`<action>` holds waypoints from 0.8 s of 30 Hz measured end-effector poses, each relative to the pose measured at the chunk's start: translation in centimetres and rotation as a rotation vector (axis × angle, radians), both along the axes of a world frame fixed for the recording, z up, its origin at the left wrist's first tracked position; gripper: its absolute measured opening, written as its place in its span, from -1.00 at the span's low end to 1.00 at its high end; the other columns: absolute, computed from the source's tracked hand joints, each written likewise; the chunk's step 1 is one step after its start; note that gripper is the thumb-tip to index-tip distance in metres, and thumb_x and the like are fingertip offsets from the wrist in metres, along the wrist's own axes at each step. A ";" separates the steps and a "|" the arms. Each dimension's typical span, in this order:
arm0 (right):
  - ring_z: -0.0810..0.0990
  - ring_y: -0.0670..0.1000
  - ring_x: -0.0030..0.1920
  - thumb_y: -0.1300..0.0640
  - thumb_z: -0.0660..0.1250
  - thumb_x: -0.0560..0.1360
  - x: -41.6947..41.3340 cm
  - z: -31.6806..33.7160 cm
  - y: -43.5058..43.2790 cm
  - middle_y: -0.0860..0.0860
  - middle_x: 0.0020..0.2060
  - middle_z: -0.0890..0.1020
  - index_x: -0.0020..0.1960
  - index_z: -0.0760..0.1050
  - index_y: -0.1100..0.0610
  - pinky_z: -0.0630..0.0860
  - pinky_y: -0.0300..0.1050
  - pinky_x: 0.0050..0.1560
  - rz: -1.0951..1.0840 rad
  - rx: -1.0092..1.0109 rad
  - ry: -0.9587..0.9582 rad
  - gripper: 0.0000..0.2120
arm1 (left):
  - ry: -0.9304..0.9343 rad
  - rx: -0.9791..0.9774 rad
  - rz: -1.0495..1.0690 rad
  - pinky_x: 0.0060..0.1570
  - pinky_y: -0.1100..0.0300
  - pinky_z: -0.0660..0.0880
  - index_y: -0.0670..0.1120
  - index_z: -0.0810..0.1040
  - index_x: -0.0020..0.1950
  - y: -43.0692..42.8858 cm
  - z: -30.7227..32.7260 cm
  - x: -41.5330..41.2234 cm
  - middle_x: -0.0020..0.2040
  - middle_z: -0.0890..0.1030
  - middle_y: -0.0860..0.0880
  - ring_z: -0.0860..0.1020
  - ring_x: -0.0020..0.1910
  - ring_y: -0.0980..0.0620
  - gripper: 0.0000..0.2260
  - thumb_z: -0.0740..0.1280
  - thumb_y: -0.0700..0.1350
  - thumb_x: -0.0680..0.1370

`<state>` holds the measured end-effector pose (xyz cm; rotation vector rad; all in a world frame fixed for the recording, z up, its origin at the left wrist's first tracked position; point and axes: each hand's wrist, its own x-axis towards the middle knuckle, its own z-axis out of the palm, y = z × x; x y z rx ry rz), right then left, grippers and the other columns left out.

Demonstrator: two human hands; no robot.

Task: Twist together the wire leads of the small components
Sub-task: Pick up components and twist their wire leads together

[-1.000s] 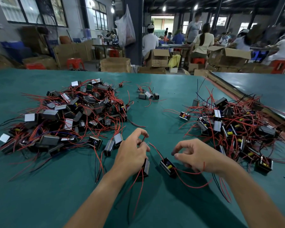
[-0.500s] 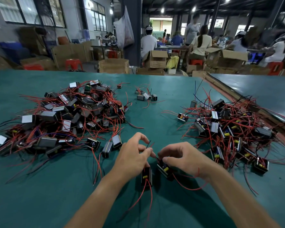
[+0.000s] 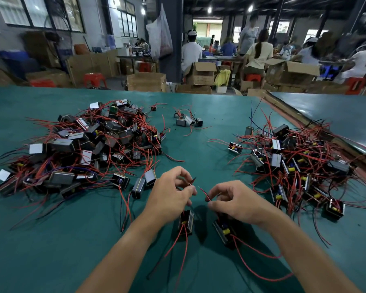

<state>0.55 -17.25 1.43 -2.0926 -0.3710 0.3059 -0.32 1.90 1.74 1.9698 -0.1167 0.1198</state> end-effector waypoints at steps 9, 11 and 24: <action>0.37 -0.08 -0.54 0.29 0.38 0.52 0.0 1.0 0.1 0.04 -0.45 0.59 -0.29 0.54 0.13 0.27 -0.30 -0.52 -0.043 0.104 -0.021 -0.78 | -0.030 -0.049 0.025 -0.29 0.10 0.54 -0.12 0.62 -0.23 -0.2 0.0 0.5 -0.38 0.61 0.05 0.51 -0.40 0.12 -0.84 0.39 -0.15 0.55; 0.36 -0.05 -0.54 0.29 0.36 0.54 -0.1 1.0 0.3 0.06 -0.44 0.62 -0.23 0.55 0.15 0.25 -0.28 -0.54 -0.058 0.127 -0.022 -0.82 | -0.050 -0.077 0.032 -0.33 0.21 0.47 -0.12 0.64 -0.24 -0.2 0.1 0.4 -0.43 0.55 0.09 0.44 -0.45 0.18 -0.85 0.40 -0.18 0.54; 0.38 -0.05 -0.62 0.33 0.21 0.59 -0.1 1.5 0.2 0.12 -0.44 0.65 0.10 0.43 0.19 0.27 -0.27 -0.58 -0.093 0.137 0.062 -0.87 | 0.024 -0.127 -0.001 -0.32 0.14 0.49 -0.14 0.60 -0.17 -0.3 0.6 0.0 -0.34 0.61 -0.11 0.52 -0.38 0.01 -0.88 0.39 -0.33 0.50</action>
